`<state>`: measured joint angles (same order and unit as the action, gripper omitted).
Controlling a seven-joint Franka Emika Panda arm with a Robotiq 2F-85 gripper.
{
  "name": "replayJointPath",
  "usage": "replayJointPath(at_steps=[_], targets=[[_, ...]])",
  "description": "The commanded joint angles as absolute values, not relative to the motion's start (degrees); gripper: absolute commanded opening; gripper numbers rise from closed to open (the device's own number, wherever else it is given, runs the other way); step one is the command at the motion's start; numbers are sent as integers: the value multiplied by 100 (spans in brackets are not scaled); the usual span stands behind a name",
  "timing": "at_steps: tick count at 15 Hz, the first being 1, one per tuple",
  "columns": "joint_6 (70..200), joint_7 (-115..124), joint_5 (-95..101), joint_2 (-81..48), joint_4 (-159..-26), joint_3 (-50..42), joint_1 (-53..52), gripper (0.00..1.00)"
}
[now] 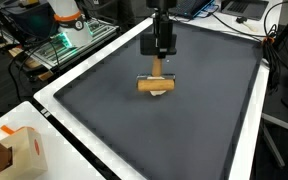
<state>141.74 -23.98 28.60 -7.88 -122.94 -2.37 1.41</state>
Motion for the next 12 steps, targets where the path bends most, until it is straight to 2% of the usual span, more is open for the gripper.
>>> replayJointPath(at_steps=[1,12], targets=[[13888,-2276,2880,-271,-12461,-221,127,24],[12282,-1909,2127,765,-12276,-75,63,24]])
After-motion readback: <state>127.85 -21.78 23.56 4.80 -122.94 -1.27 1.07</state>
